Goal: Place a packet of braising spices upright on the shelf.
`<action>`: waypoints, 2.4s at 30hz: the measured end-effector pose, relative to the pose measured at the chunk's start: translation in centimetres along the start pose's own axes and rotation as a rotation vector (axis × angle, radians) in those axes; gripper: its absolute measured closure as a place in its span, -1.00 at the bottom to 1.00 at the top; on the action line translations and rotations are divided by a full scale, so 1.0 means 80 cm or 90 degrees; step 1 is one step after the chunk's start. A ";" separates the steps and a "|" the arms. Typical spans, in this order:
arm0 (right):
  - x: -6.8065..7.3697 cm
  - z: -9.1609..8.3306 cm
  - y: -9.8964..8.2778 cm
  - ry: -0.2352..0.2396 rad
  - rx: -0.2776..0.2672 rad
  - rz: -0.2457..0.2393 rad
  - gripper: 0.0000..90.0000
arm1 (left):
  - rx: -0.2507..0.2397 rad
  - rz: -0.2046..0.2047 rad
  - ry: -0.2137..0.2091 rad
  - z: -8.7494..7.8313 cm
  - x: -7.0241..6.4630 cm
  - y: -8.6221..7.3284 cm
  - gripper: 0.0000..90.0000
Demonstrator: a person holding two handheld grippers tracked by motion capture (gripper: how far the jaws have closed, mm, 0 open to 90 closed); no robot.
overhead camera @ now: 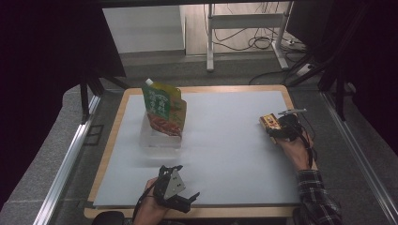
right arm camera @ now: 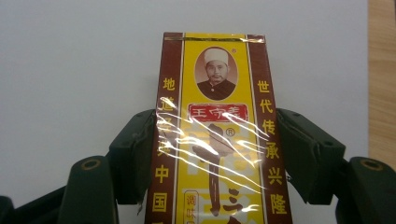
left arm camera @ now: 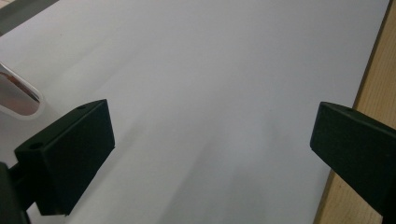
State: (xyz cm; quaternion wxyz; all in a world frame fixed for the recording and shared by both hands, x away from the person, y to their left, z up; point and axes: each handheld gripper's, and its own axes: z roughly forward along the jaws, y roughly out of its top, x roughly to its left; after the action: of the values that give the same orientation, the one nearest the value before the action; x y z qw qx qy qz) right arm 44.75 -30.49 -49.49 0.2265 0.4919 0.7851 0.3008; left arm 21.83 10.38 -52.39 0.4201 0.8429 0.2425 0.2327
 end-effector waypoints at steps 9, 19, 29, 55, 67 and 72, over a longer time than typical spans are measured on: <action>0.035 -0.019 0.007 0.071 -0.020 -0.084 -0.29 | 0.000 0.004 0.002 -0.002 0.001 0.001 -1.00; 0.101 -0.033 0.007 0.175 -0.026 -0.194 -0.29 | 0.000 0.005 0.003 -0.002 0.001 0.001 -1.00; 0.135 -0.021 -0.013 0.219 0.009 -0.244 -0.29 | -0.005 0.000 0.002 -0.002 0.000 0.001 -1.00; 0.138 -0.009 0.012 0.201 0.139 -0.261 -0.47 | -0.004 0.005 0.004 0.000 -0.001 0.001 -1.00; 0.157 0.013 0.036 0.185 0.233 -0.296 -0.46 | 0.000 0.009 0.004 -0.001 0.000 0.001 -1.00; 0.165 0.020 0.044 0.179 0.257 -0.307 -0.46 | 0.001 0.011 0.004 -0.001 0.000 0.001 -1.00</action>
State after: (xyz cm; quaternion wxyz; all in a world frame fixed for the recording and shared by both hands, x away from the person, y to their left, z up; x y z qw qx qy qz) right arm 42.58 -16.94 -49.03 0.0789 0.2809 0.9459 0.1422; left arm 21.75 10.38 -52.27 0.4169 0.8445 0.2367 0.2389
